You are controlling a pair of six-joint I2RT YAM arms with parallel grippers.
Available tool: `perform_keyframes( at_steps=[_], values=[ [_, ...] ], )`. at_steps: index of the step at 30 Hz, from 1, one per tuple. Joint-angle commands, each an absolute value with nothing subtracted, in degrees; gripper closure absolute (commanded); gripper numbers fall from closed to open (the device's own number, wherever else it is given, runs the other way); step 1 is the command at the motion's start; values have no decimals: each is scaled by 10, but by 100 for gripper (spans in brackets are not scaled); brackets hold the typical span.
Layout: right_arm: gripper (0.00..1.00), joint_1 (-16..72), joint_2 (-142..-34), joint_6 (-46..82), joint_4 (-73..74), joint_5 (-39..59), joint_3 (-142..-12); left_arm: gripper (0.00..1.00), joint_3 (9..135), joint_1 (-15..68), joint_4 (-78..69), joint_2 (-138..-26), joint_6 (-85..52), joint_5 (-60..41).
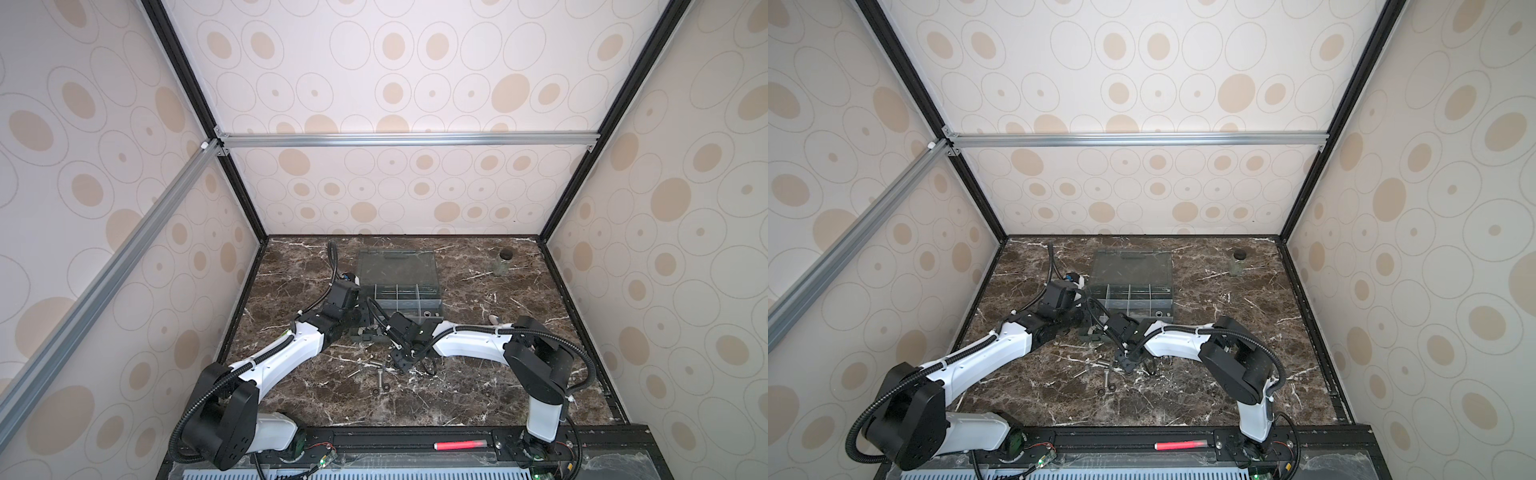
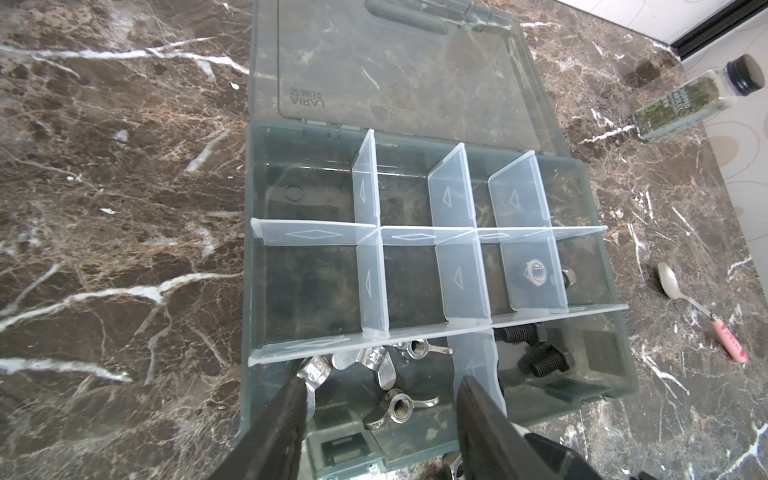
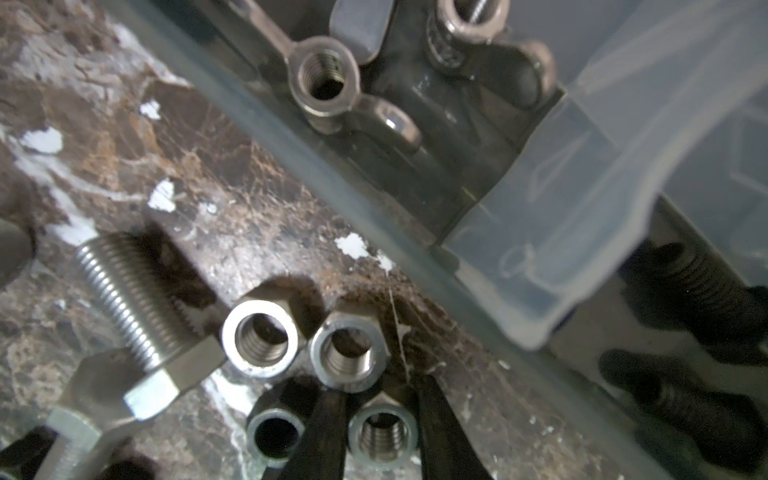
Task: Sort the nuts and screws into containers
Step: 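Lower the right gripper onto a silver hex nut and close, then lift the silver hex nut with the right gripper and carry it over the organizer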
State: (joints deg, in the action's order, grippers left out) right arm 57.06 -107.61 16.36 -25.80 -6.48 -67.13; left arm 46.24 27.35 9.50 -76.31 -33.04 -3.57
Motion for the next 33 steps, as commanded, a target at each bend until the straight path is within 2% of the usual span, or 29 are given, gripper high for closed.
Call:
perform_keyframes(
  at_steps=[1,4,13,21,26,33],
  values=[
    [73,575,-1073,167,-286,-82,-651,42,462,268,102,-748,-328,-33],
    [77,574,-1064,168,-282,-80,-649,42,462,268,103,-746,-329,-33],
    [78,564,-987,156,-287,-101,-666,41,459,268,103,-740,-334,-35],
    [77,483,-920,123,-294,-124,-705,41,449,268,98,-731,-340,-49],
    [77,405,-942,137,-299,-135,-719,41,436,268,89,-719,-347,-60],
    [76,362,-986,165,-278,-140,-715,41,419,268,85,-703,-359,-73]
  ],
)
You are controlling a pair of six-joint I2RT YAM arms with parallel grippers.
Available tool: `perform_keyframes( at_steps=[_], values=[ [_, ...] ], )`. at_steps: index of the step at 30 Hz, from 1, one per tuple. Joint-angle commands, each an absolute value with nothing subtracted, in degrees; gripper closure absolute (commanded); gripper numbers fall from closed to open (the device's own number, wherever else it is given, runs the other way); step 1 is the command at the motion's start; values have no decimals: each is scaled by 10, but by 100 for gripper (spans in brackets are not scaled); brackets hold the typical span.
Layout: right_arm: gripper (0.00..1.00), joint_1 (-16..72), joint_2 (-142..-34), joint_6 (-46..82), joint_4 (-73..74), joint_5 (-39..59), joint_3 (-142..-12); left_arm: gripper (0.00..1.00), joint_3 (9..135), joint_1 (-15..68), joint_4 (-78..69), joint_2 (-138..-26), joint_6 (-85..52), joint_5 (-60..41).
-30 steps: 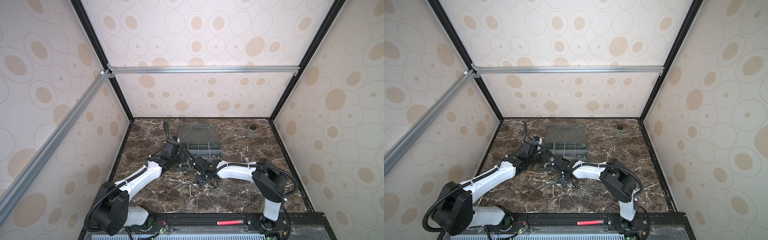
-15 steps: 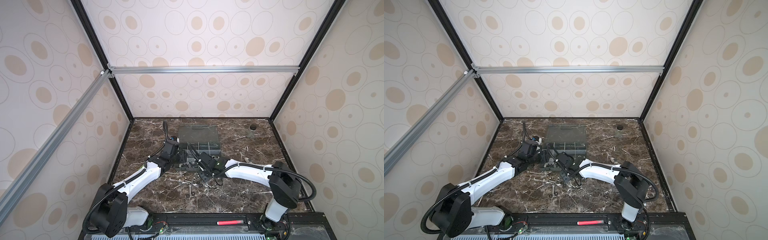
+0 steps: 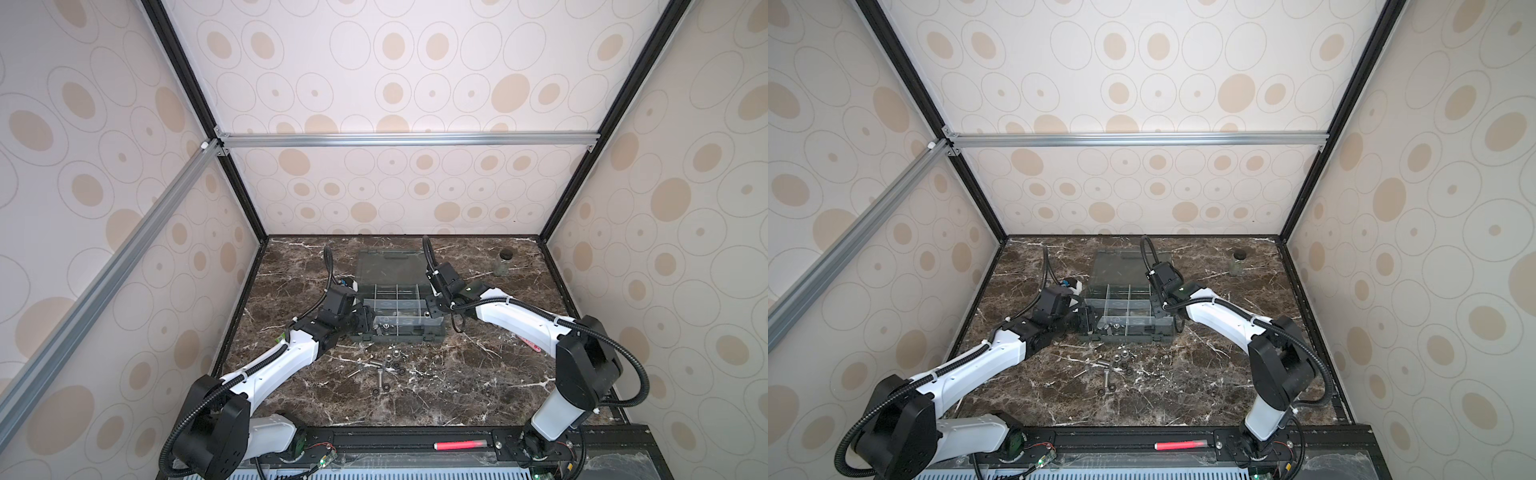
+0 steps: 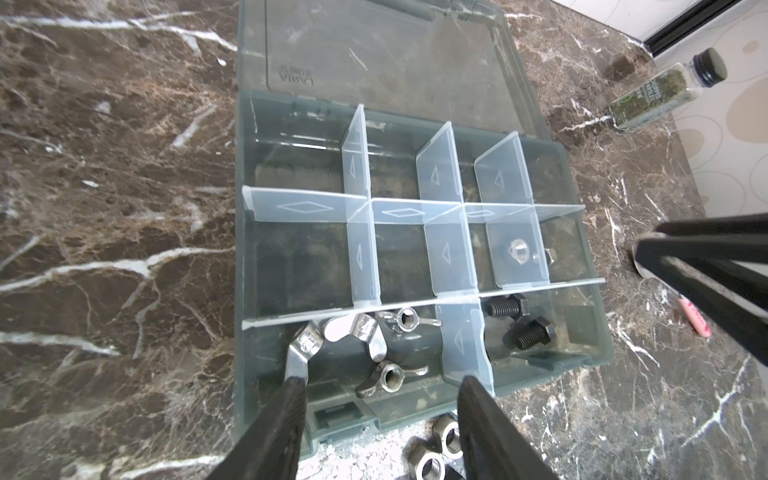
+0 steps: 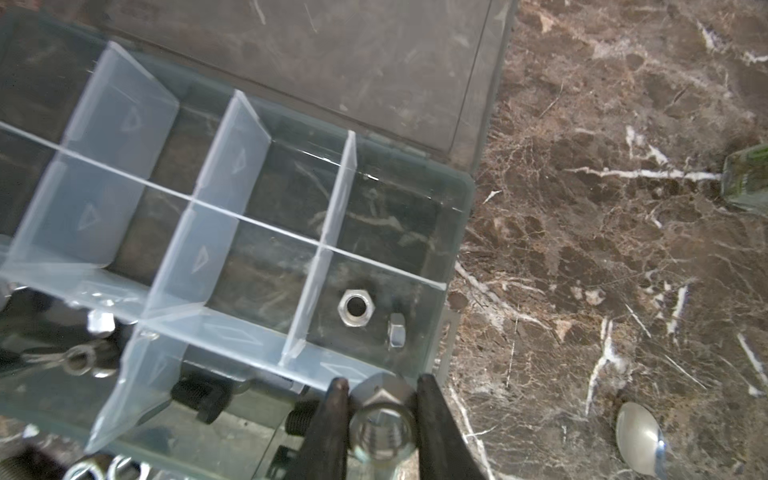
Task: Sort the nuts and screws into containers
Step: 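Lift the silver hex nut with the right gripper and carry it over the organizer, then lower the hex nut into the nut compartment and open the right gripper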
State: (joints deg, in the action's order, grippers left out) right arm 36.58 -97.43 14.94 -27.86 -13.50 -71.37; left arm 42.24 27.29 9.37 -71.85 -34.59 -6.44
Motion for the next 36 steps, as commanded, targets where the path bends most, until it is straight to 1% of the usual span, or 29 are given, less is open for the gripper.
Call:
perform_keyframes(
  at_steps=[1,11,17,25,31,36],
  values=[
    [76,358,-990,171,-275,-137,-713,41,417,268,85,-701,-360,-74],
    [75,353,-1016,174,-269,-128,-718,41,395,268,75,-691,-374,-84],
    [71,353,-1022,173,-274,-118,-722,41,392,268,73,-689,-377,-88],
    [63,352,-1019,174,-276,-121,-722,41,392,268,69,-693,-380,-93],
    [63,350,-1016,154,-297,-133,-735,41,396,269,69,-692,-376,-96],
    [62,348,-991,164,-290,-128,-715,42,392,269,62,-695,-377,-102]
  ],
)
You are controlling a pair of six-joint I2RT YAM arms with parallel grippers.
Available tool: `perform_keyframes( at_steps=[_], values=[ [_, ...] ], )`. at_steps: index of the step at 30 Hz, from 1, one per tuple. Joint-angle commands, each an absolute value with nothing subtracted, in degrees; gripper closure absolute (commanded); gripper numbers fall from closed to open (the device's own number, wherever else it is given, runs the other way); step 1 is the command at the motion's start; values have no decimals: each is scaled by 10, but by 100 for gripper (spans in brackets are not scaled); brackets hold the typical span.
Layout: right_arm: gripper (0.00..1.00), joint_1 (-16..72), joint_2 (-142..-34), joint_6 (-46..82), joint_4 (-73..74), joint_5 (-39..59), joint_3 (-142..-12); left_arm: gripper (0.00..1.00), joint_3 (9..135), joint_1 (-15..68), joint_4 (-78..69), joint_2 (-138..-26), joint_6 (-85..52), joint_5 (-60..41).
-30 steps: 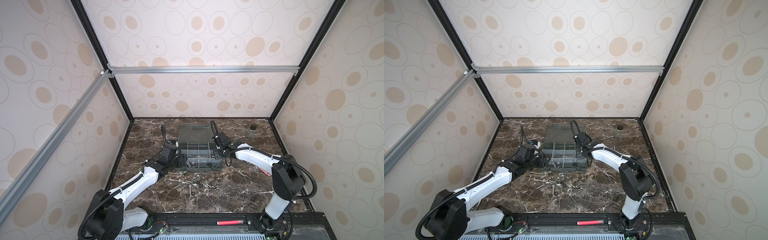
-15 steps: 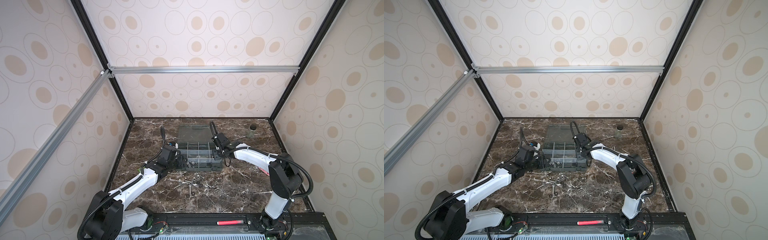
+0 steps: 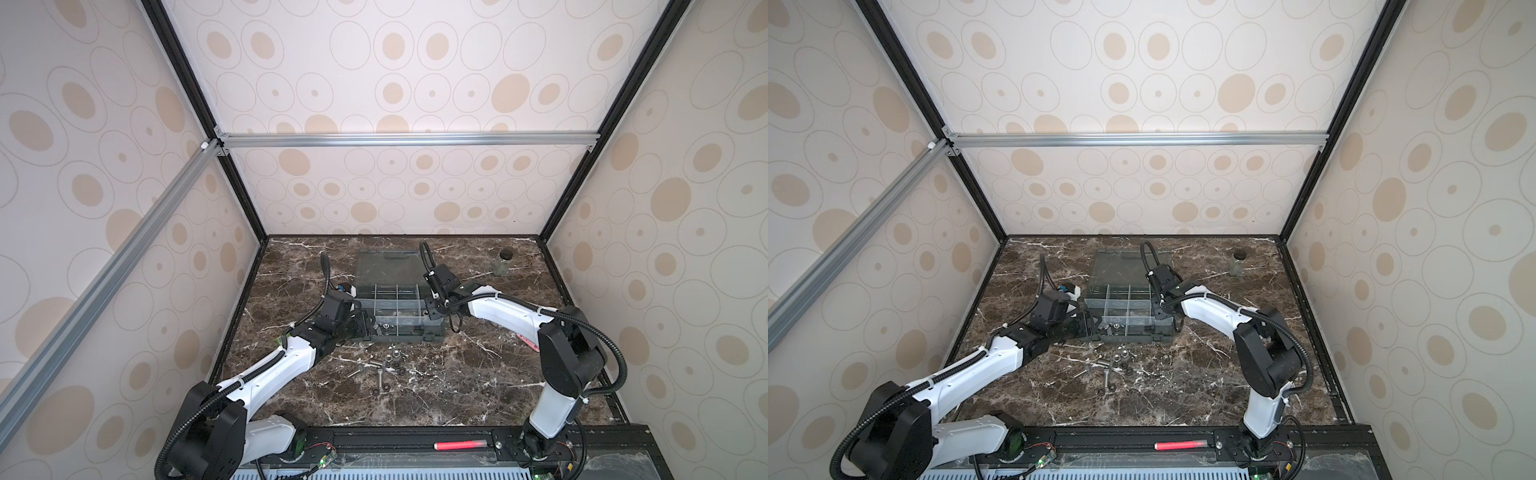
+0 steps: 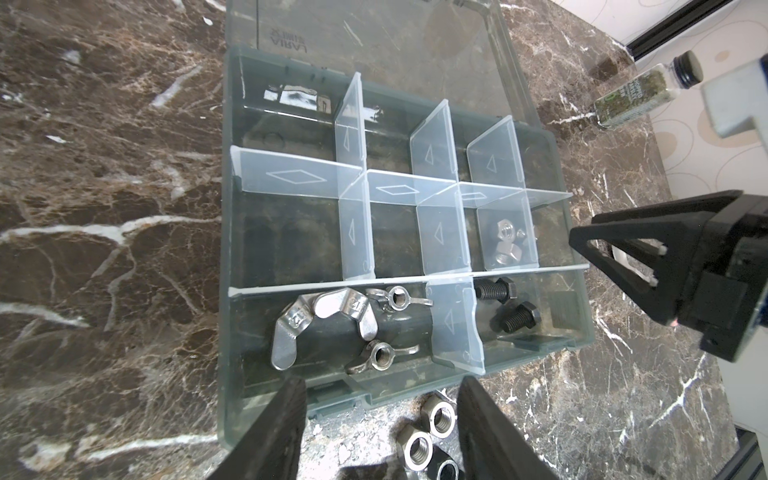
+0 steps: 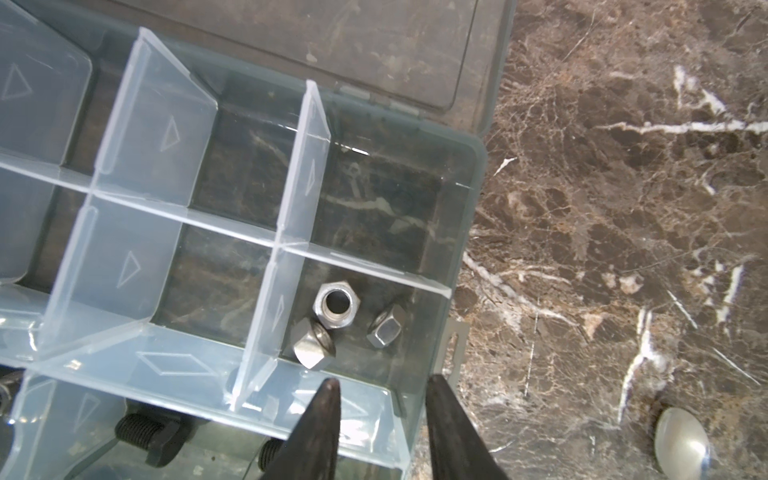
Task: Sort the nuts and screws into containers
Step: 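Lower the hex nut into the nut compartment and open the right gripper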
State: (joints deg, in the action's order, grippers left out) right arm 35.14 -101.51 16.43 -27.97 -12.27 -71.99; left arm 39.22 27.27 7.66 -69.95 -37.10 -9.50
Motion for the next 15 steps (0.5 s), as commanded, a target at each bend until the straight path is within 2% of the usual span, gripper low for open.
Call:
perform_keyframes(
  at_steps=[1,15],
  values=[
    [62,348,-985,168,-288,-127,-709,42,392,270,61,-697,-377,-104],
    [62,343,-898,210,-282,-132,-635,45,398,309,62,-720,-358,-109]
  ],
)
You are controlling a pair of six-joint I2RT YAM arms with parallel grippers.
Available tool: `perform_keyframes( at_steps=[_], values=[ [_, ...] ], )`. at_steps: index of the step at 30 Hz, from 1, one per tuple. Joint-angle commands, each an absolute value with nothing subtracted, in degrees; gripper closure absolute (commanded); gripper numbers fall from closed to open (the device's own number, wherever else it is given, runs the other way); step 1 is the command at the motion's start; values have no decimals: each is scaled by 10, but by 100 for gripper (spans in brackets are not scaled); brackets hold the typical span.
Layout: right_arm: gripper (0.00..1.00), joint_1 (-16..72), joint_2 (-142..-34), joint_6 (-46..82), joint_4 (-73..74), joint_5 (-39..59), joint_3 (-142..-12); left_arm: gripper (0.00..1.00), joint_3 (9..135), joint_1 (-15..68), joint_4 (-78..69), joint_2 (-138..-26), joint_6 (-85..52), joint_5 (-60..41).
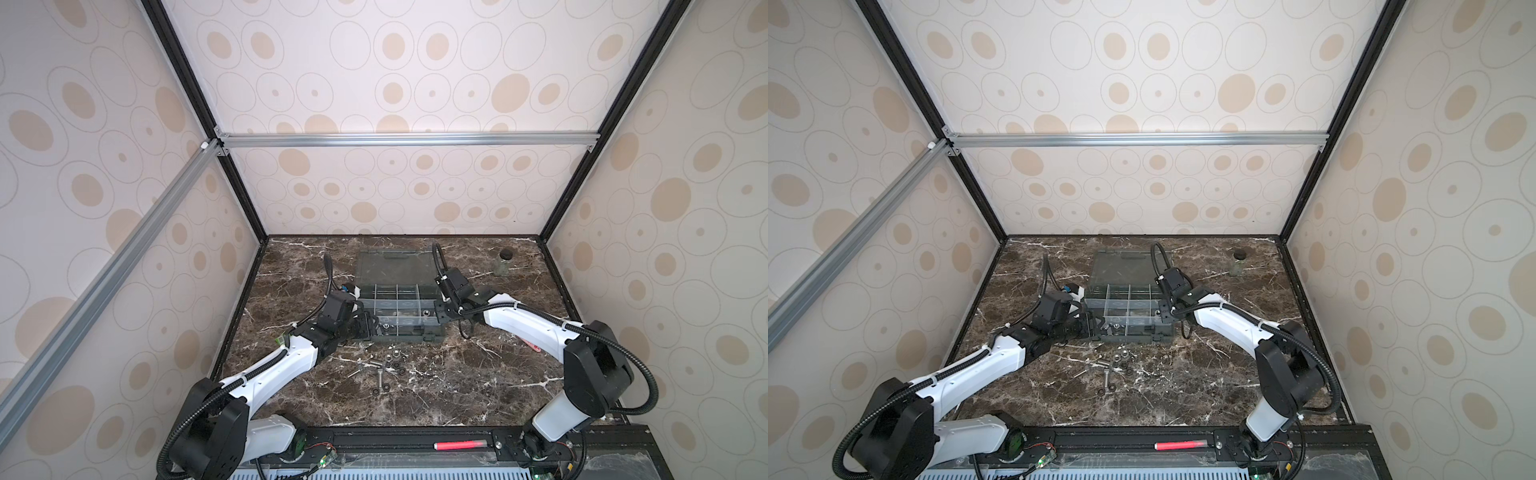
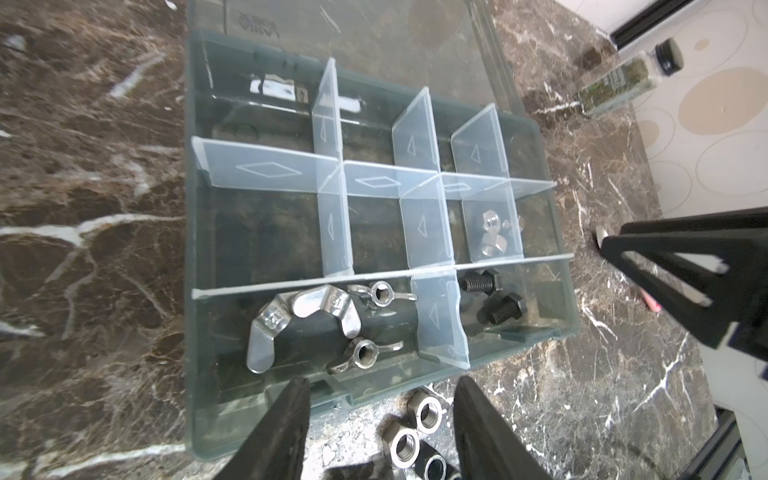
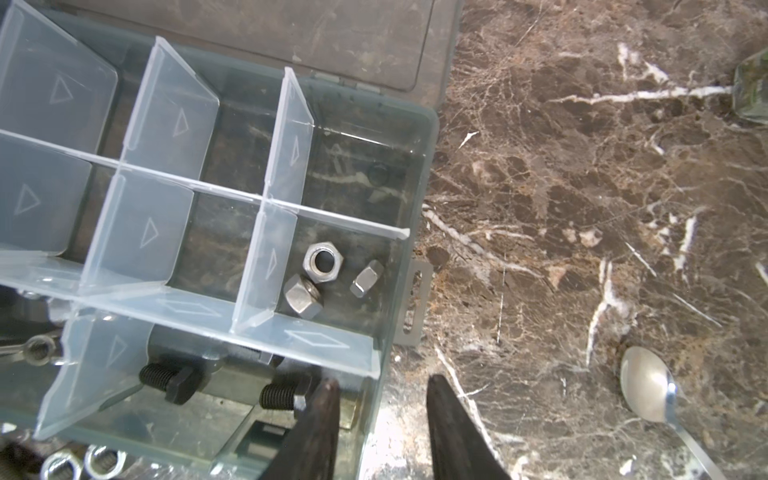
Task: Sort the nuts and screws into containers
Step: 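Lower the hex nut into the nut compartment and open the right gripper, then move the left gripper toward the nut pile while the right gripper draws back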
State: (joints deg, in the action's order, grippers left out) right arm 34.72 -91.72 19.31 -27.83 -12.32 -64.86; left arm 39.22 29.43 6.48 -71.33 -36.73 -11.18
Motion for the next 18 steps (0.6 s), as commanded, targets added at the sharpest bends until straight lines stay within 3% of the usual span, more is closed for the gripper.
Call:
perform_keyframes(
  at_steps=[1,18],
  values=[
    [61,343,-893,212,-282,-133,-631,45,398,316,63,-724,-358,-102],
    [61,343,-847,243,-287,-149,-586,47,429,443,69,-789,-362,-52]
  ],
)
